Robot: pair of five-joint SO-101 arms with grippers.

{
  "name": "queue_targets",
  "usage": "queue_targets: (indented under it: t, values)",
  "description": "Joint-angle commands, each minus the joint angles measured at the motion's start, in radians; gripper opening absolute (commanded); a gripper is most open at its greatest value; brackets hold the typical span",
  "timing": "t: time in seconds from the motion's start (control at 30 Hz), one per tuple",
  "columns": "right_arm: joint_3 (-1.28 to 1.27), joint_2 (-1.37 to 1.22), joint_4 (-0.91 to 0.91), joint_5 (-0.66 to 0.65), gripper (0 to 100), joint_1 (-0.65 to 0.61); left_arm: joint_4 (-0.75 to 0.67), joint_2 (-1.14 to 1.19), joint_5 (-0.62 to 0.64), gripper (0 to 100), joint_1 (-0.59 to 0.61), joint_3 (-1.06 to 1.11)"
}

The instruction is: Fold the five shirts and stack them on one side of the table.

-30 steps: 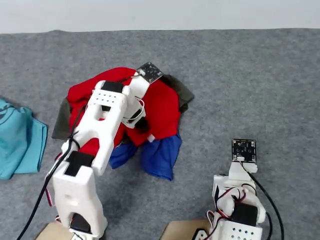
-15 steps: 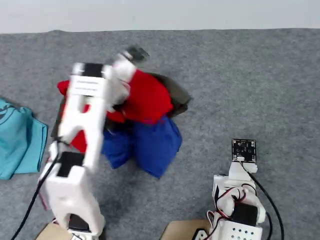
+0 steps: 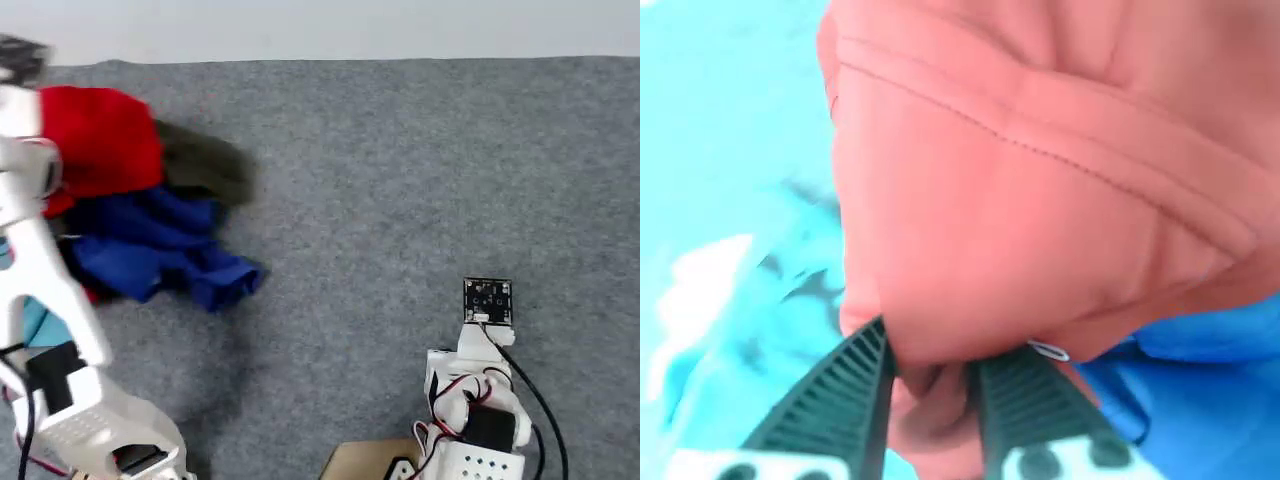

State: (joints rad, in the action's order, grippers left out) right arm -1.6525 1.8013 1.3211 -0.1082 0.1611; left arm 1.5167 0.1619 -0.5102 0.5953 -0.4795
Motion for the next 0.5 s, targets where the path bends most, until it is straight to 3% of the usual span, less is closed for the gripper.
queue_targets:
  t: [0.0, 0.27, 0.47]
  values:
    - [-0.031, 0.008, -0.015, -0.006, 0.9, -0.002, -0.014, -0.075, 0.011, 0, 0.155, -0.088]
    - [-0.031, 0.008, -0.015, -0.006, 0.9, -0.002, -0.143, -0.071, 0.012, 0, 0.4, -0.105]
    - [-0.031, 0.008, -0.015, -0.006, 0.9, -0.002, -0.138, -0.071, -0.029, 6, 0.443, -0.104]
